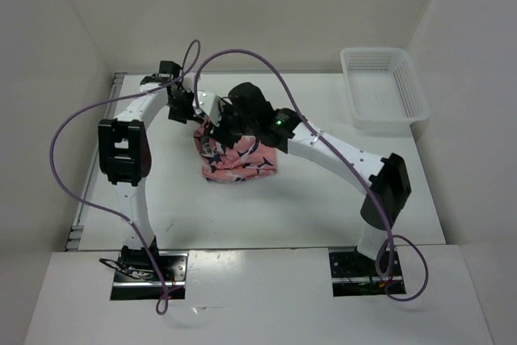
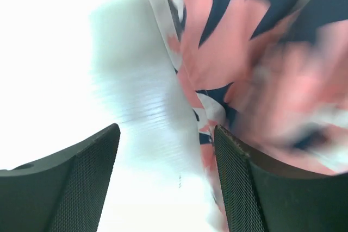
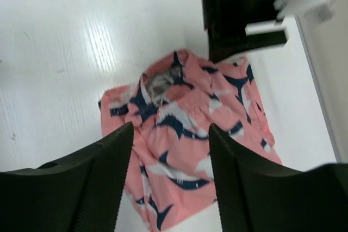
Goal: Fold and stack the shorts
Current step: Fold the shorts
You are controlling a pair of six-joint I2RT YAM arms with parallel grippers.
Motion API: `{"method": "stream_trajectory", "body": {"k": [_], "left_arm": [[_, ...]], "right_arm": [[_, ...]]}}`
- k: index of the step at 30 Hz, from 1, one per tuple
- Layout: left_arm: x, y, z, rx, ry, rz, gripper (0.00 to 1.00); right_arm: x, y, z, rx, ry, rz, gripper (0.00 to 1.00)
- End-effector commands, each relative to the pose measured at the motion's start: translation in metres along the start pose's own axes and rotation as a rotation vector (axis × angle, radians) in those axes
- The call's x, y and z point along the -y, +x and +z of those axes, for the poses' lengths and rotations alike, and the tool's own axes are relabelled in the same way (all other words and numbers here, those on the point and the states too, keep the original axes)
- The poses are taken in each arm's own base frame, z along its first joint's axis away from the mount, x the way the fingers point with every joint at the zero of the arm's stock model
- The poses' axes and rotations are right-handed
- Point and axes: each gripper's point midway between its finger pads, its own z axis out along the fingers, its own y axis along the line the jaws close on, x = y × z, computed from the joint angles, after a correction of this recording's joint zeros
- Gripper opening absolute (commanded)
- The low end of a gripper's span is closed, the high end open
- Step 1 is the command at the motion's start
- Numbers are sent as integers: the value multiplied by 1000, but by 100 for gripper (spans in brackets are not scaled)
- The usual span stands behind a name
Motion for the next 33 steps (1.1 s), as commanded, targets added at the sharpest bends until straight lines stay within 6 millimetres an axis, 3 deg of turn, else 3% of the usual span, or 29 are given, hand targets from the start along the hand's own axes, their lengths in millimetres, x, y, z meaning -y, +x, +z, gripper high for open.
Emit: {"method": "stream_trajectory", "body": {"k": [1,2,4,6,14,17,21,25,29,30,33], "left_arm": [[12,-52,-70,186,-28,73,77],[25,-54,-75,192,3,88,79],[55,-53,-82,197,74,127,79],[78,-44,-76,167,126,155,81],[96,18,-12,-85,227,119,80],[94,26,3,-127,214,116,76],[91,29,4,-147,199,110,70],[93,34,6,-166,214,102,59],[95,36,4,-175,228,98,40],[95,36,4,-175,228,98,28],[97,34,6,-172,237,98,9]], "right_arm": [[-11,45,0,-88,-6,-40,61],[-17,62,0,-121,-9,-48,61],[-14,74,3,-143,15,-75,60],[-15,95,7,-183,10,-96,60],[-13,148,24,-282,4,-69,60],[-14,159,25,-298,-12,-67,60],[-21,177,26,-335,-26,-82,62],[-29,198,31,-371,-36,-78,62],[-32,208,35,-385,-47,-86,60],[-35,217,35,-407,-49,-85,59],[-28,226,40,-421,-17,-74,40]]}}
